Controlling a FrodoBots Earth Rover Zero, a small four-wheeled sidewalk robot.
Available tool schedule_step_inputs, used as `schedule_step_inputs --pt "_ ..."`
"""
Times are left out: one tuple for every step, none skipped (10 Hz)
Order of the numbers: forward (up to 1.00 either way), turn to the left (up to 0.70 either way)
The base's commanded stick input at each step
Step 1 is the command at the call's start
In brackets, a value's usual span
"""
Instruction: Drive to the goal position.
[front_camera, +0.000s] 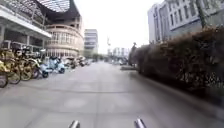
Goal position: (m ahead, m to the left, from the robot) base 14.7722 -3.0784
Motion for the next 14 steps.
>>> schedule_step_inputs --pt "0.7 -0.14" --pt "0.7 -0.14" --pt "0.7 -0.14" --pt "0.7 -0.14" --pt "0.7 -0.14" --pt "0.7 -0.14" --pt "0.7 -0.14" --pt "0.7 -0.14" --pt "0.7 -0.14" --pt "0.7 -0.14" --pt "0.7 -0.14" --pt "0.7 -0.14" --pt "0.7 -0.14" --pt "0.7 -0.14"
